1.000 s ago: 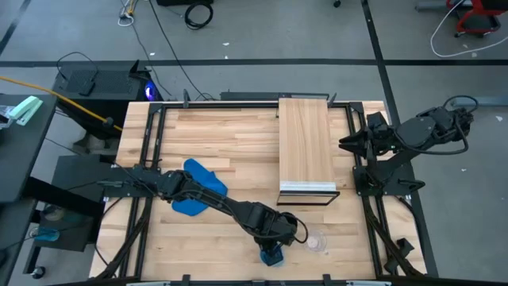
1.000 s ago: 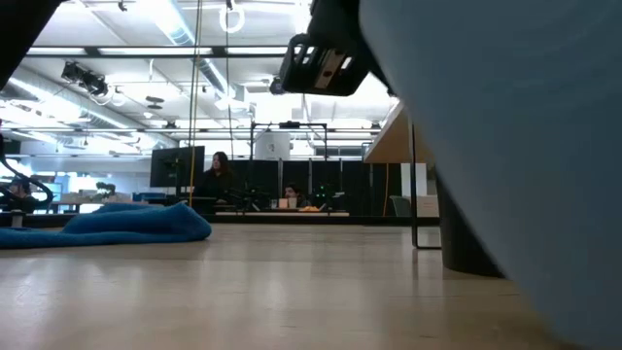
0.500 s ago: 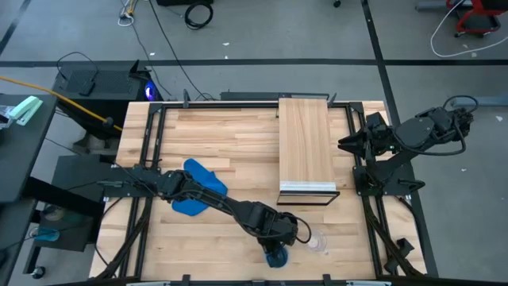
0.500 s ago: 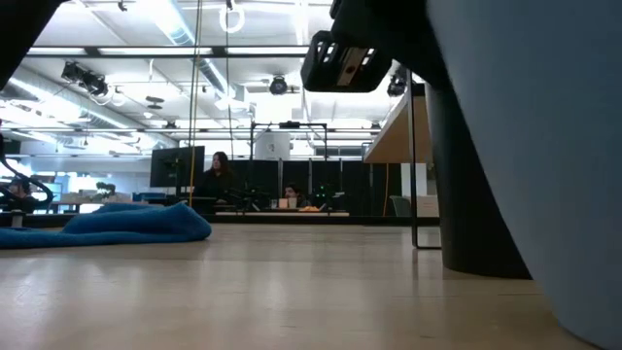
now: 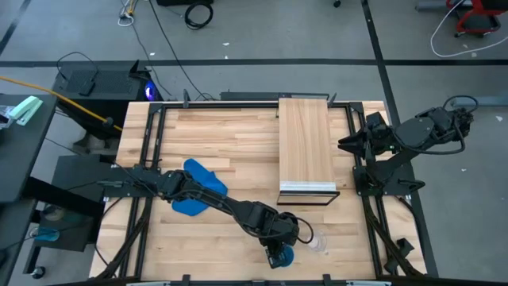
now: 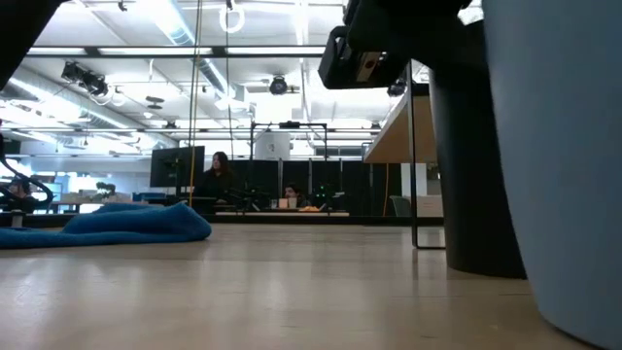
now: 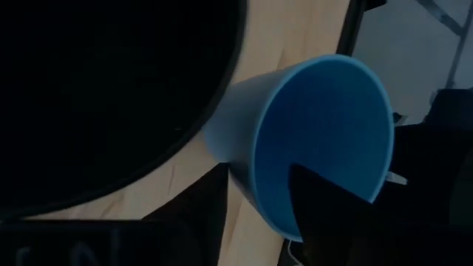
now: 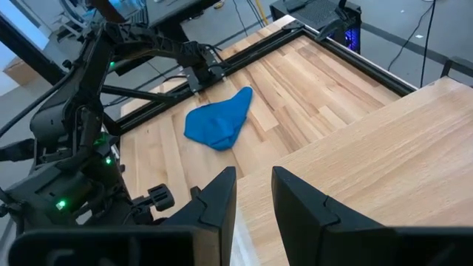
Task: Stack small to large cups/mugs on shelf
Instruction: Move the cups to the bottom of the shelf, then put the transparent mug on the shelf
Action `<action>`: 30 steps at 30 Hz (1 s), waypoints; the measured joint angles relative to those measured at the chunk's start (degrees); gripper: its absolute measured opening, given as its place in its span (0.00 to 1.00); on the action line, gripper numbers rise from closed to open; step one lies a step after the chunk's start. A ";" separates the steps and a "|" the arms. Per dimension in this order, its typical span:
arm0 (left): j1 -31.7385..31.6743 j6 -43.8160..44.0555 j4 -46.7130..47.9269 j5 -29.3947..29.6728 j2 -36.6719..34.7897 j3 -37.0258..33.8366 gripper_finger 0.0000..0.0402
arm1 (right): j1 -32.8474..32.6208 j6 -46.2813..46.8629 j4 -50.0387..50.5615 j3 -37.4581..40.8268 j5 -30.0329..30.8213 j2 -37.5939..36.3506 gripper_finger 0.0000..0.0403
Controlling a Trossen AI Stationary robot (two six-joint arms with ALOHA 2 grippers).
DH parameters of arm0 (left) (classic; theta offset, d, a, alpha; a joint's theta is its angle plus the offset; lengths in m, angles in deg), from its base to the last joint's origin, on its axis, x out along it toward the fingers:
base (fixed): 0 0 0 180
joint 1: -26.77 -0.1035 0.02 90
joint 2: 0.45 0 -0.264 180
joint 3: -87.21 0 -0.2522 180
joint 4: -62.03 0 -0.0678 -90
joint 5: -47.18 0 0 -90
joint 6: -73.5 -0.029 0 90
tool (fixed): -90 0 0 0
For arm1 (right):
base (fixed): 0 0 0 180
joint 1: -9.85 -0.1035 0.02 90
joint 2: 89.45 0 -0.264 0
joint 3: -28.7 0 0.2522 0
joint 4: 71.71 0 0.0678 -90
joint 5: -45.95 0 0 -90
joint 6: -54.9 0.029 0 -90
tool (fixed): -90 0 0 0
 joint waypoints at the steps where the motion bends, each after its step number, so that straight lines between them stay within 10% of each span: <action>1: -0.01 0.02 -0.29 -0.30 0.00 0.00 0.40 | 0.00 0.05 0.00 0.00 0.00 0.00 0.24; 30: -2.08 -0.88 11.78 -4.41 -8.81 0.50 0.45 | 0.00 0.53 0.09 0.00 0.00 -0.02 0.24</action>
